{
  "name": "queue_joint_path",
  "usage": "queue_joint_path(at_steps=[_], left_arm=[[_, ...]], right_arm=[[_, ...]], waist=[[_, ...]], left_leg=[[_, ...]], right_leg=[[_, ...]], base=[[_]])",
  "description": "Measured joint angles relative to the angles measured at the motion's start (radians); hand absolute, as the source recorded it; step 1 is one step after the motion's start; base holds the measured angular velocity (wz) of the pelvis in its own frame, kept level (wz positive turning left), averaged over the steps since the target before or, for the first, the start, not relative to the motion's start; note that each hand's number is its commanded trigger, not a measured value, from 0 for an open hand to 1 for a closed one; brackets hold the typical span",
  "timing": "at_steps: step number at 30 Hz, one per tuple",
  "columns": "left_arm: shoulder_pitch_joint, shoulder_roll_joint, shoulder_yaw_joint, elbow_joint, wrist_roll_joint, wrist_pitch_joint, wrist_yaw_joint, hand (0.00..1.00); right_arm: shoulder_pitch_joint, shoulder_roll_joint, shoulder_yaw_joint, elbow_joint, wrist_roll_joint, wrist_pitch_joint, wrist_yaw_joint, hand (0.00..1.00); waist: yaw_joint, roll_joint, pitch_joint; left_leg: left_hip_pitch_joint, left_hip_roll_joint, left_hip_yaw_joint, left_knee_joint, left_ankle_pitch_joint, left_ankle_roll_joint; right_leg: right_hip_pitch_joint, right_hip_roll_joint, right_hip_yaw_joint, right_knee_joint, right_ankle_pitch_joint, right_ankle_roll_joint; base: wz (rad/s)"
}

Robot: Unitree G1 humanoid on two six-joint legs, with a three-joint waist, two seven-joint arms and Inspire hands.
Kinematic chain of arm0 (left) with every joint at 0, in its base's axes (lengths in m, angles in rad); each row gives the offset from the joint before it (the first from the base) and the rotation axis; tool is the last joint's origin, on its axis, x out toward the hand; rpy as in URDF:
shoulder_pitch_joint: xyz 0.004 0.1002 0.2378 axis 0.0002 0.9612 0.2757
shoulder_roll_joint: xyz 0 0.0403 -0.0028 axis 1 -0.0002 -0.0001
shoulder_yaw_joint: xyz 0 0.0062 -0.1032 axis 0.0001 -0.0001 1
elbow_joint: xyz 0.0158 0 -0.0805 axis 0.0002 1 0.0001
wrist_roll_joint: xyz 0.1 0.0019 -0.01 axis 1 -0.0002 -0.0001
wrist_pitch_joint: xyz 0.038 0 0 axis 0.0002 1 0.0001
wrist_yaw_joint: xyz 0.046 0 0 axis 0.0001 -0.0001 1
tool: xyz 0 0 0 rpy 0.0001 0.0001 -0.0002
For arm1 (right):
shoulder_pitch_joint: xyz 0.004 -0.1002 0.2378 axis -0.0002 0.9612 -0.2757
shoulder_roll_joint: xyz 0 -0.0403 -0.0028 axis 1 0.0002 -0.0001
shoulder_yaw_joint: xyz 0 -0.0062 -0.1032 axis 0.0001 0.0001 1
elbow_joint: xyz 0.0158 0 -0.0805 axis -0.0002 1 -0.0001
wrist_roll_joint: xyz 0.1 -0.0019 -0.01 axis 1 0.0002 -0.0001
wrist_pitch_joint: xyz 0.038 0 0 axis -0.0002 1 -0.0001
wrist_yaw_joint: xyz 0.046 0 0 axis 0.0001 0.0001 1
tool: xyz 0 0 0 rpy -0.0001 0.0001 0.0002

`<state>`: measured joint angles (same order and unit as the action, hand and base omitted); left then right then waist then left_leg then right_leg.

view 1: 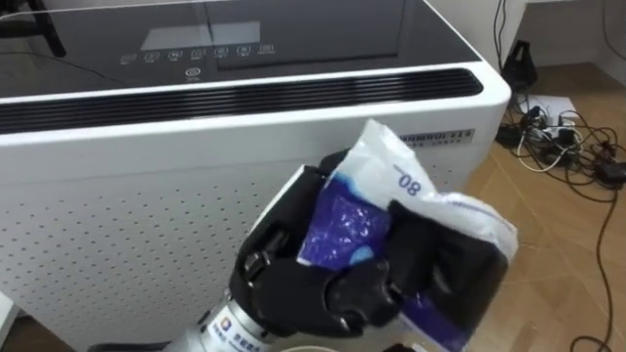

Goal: Pick garbage

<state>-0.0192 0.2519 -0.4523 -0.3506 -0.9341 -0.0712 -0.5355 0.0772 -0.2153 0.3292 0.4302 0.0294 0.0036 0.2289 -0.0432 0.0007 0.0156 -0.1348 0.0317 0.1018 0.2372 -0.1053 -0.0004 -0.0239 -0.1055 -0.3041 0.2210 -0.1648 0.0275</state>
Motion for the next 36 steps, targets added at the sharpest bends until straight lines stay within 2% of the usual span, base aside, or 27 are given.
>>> queue_joint_path(at_steps=[5,10,16,19,26,30,36], left_arm=[[-0.016,-0.008,-0.008,0.038,0.001,0.03,-0.097,1.0],[-0.016,-0.007,-0.023,0.107,0.006,0.051,-0.152,1.0],[-0.009,0.021,-0.019,0.241,0.045,0.066,-0.158,1.0],[0.004,0.05,-0.019,0.295,0.059,0.065,-0.159,1.0],[0.044,0.059,0.007,0.505,0.25,0.064,-0.161,1.0],[0.073,0.078,0.011,0.535,0.306,0.064,-0.162,1.0],[0.075,0.077,0.018,0.647,0.418,0.063,-0.143,1.0]], right_arm=[[-0.008,0.003,0.0,0.002,0.0,0.009,0.004,1.0],[-0.008,0.0,0.0,0.004,0.0,0.021,0.004,1.0],[-0.018,-0.012,-0.002,0.028,-0.019,0.021,0.003,1.0],[-0.02,-0.024,-0.002,0.029,-0.018,0.021,0.0,1.0],[-0.042,-0.021,-0.005,0.1,-0.019,0.016,-0.022,1.0],[-0.054,-0.024,-0.014,0.104,-0.018,0.016,-0.036,1.0],[-0.061,-0.027,-0.019,0.113,0.012,0.002,-0.098,1.0]], waist=[[-0.011,0.0,0.0003],[-0.011,0.001,0.0006],[-0.002,0.01,0.0053],[0.006,0.014,0.0063],[0.017,0.014,0.0065],[0.023,0.015,0.0063],[0.023,0.021,0.0072]], left_leg=[[-0.002,0.001,0.002,0.0,0.0,0.0],[-0.014,0.002,0.003,0.001,0.0,0.0],[-0.039,0.004,0.004,0.007,0.0,0.0],[-0.07,0.008,0.006,0.021,0.0,0.0],[-0.126,0.008,0.002,0.047,0.0,0.0],[-0.184,0.009,0.002,0.064,0.003,0.003],[-0.237,0.007,0.002,0.076,0.009,0.009]], right_leg=[[-0.002,0.001,0.0,-0.001,0.0,0.0],[-0.015,0.001,0.002,0.002,0.0,-0.001],[-0.042,0.001,0.002,0.013,-0.002,-0.003],[-0.076,-0.001,0.002,0.033,-0.004,-0.008],[-0.127,-0.014,-0.013,0.069,-0.02,-0.01],[-0.185,-0.017,-0.025,0.102,-0.027,-0.014],[-0.239,-0.03,-0.033,0.134,-0.036,-0.013]], base=[[0.0],[0.0],[0.0],[-0.02],[0.08],[0.11],[0.06]])
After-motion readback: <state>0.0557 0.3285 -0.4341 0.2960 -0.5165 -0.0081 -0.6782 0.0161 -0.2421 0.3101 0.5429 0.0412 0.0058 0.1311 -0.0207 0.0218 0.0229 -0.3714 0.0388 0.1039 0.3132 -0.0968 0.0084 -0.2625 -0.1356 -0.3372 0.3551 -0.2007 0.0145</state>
